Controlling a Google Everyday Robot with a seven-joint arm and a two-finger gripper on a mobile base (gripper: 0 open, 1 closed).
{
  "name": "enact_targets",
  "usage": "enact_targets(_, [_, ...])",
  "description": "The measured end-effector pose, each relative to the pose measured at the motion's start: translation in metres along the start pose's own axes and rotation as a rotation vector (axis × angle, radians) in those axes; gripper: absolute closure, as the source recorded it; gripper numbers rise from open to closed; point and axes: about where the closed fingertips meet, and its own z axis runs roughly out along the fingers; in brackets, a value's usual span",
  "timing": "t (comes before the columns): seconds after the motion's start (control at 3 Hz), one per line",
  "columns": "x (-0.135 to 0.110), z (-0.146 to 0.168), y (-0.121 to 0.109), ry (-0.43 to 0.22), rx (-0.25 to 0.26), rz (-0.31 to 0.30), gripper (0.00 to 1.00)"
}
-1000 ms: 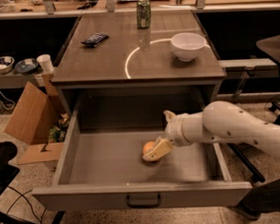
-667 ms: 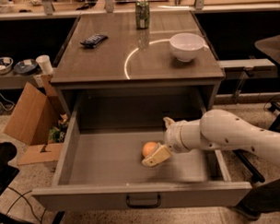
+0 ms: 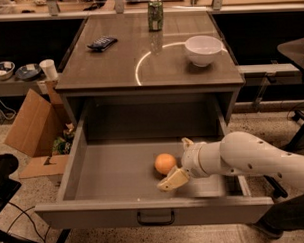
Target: Pick orange from top drawer and place on counter
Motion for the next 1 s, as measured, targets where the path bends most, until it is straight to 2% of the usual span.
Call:
enact_targets(0.67, [0.002,0.016,0.006,-0.007,-0.021,0.008,0.0])
enact_targets(1.0, [0.004,0.031,0.01,-0.032,-0.031,0.035,0.27])
